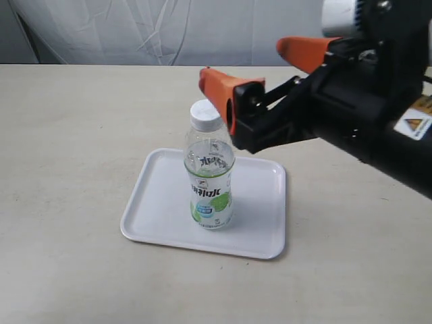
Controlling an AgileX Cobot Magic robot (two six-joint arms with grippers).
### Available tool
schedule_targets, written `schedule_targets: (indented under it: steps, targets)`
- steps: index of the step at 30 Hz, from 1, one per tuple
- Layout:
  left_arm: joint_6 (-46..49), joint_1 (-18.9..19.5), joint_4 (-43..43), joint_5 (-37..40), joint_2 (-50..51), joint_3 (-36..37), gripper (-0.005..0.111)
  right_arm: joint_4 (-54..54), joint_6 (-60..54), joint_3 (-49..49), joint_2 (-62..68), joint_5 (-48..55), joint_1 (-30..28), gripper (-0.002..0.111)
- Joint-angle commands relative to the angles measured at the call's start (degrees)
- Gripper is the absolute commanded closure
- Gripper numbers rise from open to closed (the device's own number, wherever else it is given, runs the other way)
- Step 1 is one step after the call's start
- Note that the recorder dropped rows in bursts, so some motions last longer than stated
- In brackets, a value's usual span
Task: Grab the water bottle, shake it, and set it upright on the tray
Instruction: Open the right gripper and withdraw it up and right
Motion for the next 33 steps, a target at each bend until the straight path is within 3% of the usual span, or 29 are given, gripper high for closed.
schedule_targets:
  steps: [1,9,19,21,23,27,33]
  targets:
    - [0.0,0.0,0.0,-0.1,-0.2,0.1,0.106,2.4,-3.2,0.1,-7.4,7.4,-2.8,0.004]
    - [0.0,0.0,0.0,-0.1,-0.2,0.1,0.106,2.1,-3.2,0.1,-16.1,18.3,-7.7,0.004]
    - [0.0,0.0,0.0,-0.1,-0.2,0.1,0.106,2.1,-2.9,0.1,-17.7,29.1,-8.1,0.006]
    - [0.0,0.0,0.0,-0.1,-0.2,0.1,0.106,1.6,-2.9,0.1,-18.3,28.7,-8.1,0.017]
    - [0.0,0.0,0.0,-0.1,-0.2,0.1,0.106,1.6,-2.9,0.1,-18.6,28.7,-8.1,0.037]
    - [0.0,0.0,0.0,-0.1,-0.2,0.1,0.106,1.9,-2.9,0.1,-18.6,29.2,-8.1,0.105]
    - [0.0,0.0,0.0,-0.1,-0.2,0.1,0.106,0.4,-2.8,0.1,-18.6,25.4,-8.1,0.105]
